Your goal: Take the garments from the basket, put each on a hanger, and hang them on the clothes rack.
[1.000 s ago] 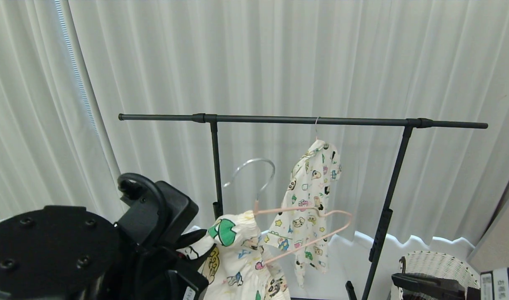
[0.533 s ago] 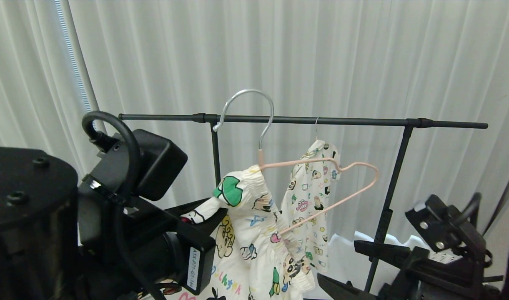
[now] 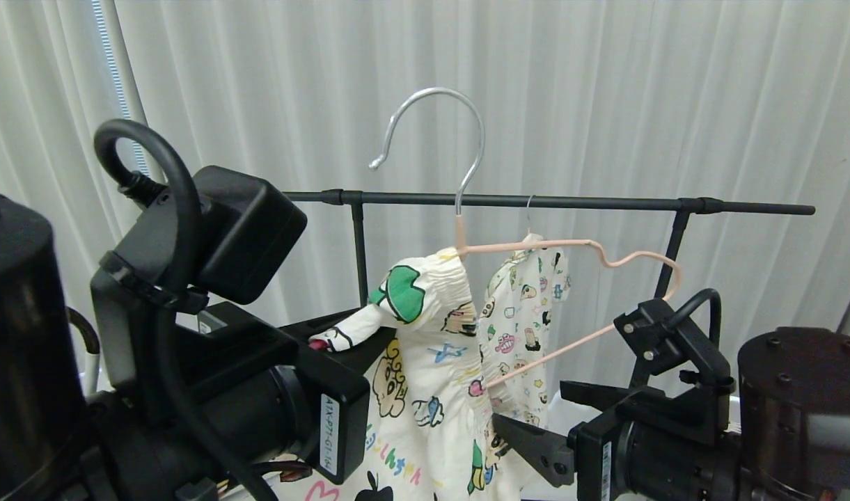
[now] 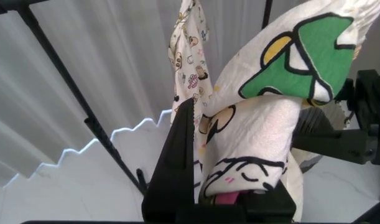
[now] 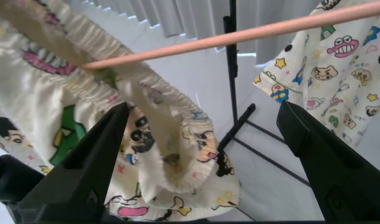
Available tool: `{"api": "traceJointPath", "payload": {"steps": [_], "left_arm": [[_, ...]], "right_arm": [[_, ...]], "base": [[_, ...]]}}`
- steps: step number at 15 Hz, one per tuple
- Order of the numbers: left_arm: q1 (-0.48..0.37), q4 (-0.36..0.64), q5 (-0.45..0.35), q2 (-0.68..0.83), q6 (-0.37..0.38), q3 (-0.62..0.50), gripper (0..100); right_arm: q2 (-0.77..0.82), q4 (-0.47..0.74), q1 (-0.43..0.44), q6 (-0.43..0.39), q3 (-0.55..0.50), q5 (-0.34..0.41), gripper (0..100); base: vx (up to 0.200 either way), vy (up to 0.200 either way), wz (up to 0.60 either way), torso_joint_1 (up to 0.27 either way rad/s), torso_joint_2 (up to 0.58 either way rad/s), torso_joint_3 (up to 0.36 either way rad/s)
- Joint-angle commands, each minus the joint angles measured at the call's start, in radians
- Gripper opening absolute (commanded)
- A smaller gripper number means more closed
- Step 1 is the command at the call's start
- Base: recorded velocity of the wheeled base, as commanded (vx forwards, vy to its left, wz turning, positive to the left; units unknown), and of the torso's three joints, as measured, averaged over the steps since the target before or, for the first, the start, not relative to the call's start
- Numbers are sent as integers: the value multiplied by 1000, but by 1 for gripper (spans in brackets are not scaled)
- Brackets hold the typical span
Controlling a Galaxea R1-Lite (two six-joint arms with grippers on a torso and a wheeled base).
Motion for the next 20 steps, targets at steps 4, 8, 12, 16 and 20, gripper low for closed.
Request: {"api": "traceJointPath", "payload": {"steps": [4,8,12,16,20], "left_arm": [[-8,0,1,1,0,0,0],[-40,0,-1,19,-2,-19,0],[-48,0,1,13,7,-19,0],[-36,-2,-82,-61,144,41,0],[62,-19,-245,-131,242,84,0]], "right_arm": [[-56,0,-29,5,70,1,100],[-65,0,13,4,77,1,100],[-59,0,20,2,79,2,100],[-61,0,16,-4,91,4,100],[-65,0,17,-6,109,4,100]], "base": [[0,0,0,0,0,0],[0,0,0,0,0,0],[0,0,0,0,0,0],[0,0,0,0,0,0],[0,0,0,0,0,0]]}}
